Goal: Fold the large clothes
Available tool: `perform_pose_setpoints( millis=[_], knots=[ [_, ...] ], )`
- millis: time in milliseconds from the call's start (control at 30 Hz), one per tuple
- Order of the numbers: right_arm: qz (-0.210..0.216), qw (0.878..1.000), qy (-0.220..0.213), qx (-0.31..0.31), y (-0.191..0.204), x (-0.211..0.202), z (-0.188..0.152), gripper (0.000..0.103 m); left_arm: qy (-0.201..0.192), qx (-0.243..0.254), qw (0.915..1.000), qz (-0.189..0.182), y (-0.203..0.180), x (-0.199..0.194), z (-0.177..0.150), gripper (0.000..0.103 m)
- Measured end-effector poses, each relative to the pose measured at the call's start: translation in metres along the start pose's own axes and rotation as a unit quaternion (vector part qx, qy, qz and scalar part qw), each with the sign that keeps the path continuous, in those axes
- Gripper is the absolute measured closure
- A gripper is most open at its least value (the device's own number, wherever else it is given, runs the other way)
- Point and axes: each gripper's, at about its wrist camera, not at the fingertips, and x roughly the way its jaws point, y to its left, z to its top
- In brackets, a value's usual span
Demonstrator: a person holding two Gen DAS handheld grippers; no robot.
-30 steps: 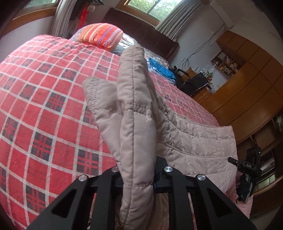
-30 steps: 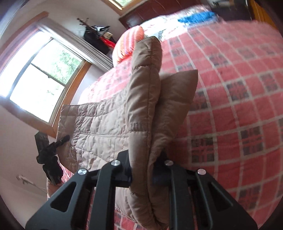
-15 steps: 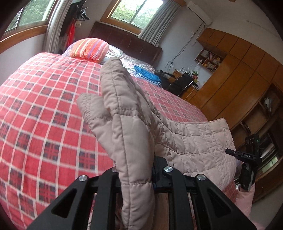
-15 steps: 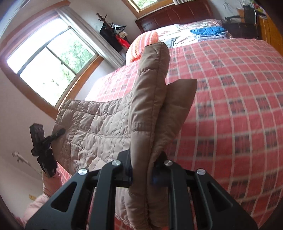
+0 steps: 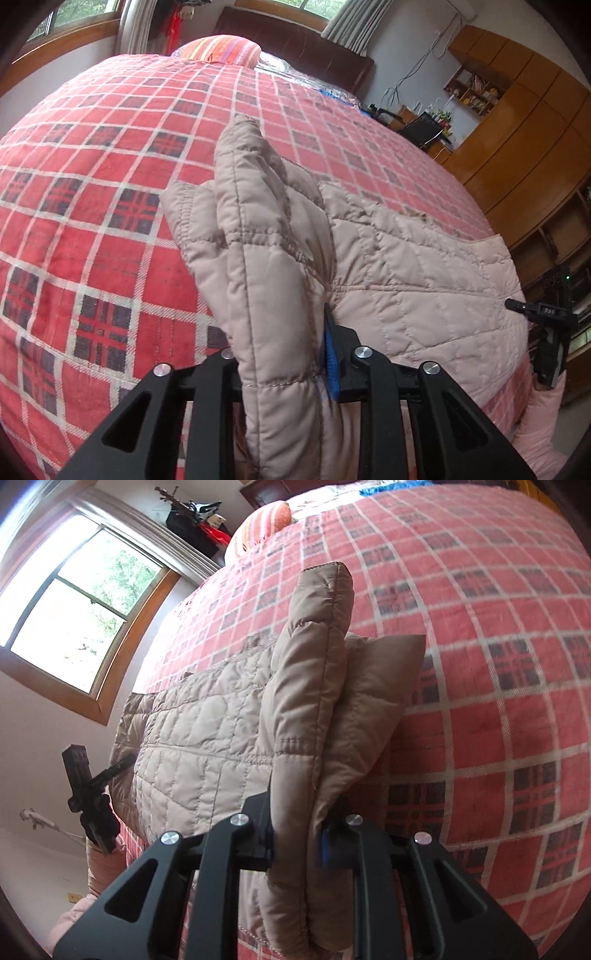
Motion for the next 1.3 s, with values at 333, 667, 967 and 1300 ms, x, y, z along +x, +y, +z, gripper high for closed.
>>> perform_pose_setpoints(
  millis=[333, 667, 967, 1300],
  knots=[
    [-0.004, 0.999, 0.018, 0.028, -0.008, 0.019, -0.009, 0.079, 0.003, 0.016, 0.9998, 0.015, 0.006, 0.018, -0.011, 0.063],
    [-0.012, 0.999, 0.016, 0.033, -0.012, 0.026, -0.010, 0.074, -0.007, 0.027, 0.9993, 0.025, 0.003, 0.020, -0.018, 0.060],
    [-0.014, 0.999, 0.013, 0.035, -0.019, 0.027, -0.012, 0.074, -0.013, 0.026, 0.9993, 0.024, 0.005, 0.021, -0.022, 0.059],
    [-0.016, 0.999, 0.013, 0.037, -0.020, 0.028, -0.011, 0.073, -0.014, 0.025, 0.9993, 0.023, 0.007, 0.021, -0.022, 0.058]
  ],
)
